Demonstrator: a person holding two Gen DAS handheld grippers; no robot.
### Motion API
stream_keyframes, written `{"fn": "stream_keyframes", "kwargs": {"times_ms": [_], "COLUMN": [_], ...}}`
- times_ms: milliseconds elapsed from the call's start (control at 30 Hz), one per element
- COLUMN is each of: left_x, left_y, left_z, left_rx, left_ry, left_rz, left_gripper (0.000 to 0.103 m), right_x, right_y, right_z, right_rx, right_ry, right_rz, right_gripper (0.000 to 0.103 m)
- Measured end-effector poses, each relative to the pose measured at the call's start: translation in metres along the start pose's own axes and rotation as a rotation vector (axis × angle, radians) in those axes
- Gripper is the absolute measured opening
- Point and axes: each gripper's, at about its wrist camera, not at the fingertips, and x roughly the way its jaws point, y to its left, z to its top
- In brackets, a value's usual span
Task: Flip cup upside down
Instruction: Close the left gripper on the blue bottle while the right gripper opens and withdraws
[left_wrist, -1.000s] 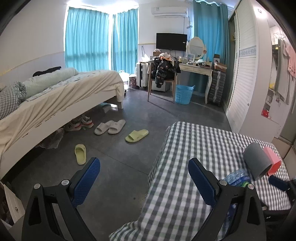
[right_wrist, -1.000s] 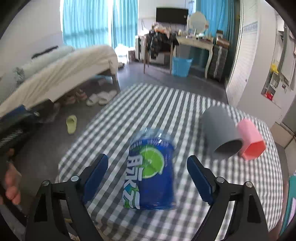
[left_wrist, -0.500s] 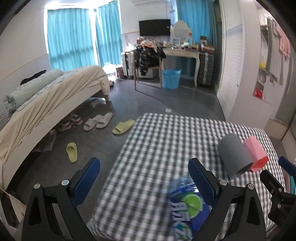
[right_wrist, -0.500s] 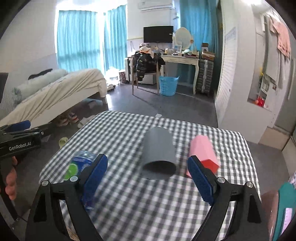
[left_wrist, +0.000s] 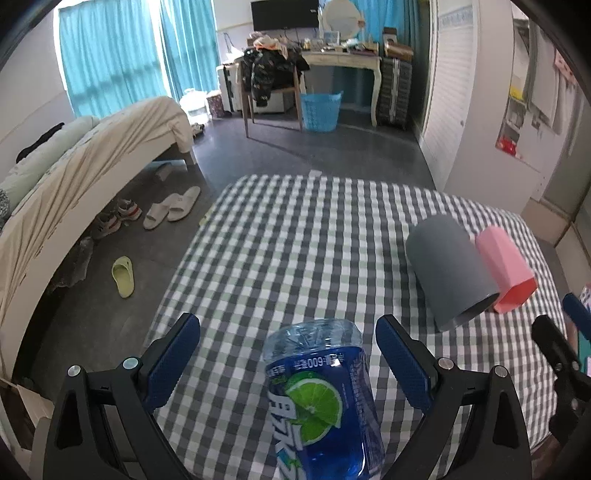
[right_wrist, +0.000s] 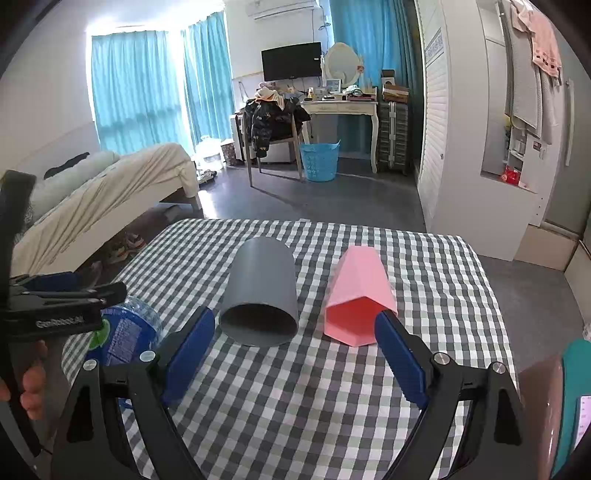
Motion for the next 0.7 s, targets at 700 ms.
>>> {"fn": "stream_keyframes", "kwargs": {"times_ms": [700], "left_x": [0.05], "left_y": [-0.002], "left_z": [-0.012], "left_rx": [-0.003], "left_ry": [0.221], "left_rz": [-0.143], "left_gripper": [0.078], "right_x": [0.007], "right_y": [0.0], "right_z": [-0.006], "right_rx": [0.022], "right_ry": [0.007], "right_rz": [-0.021], "right_gripper": [0.088]}}
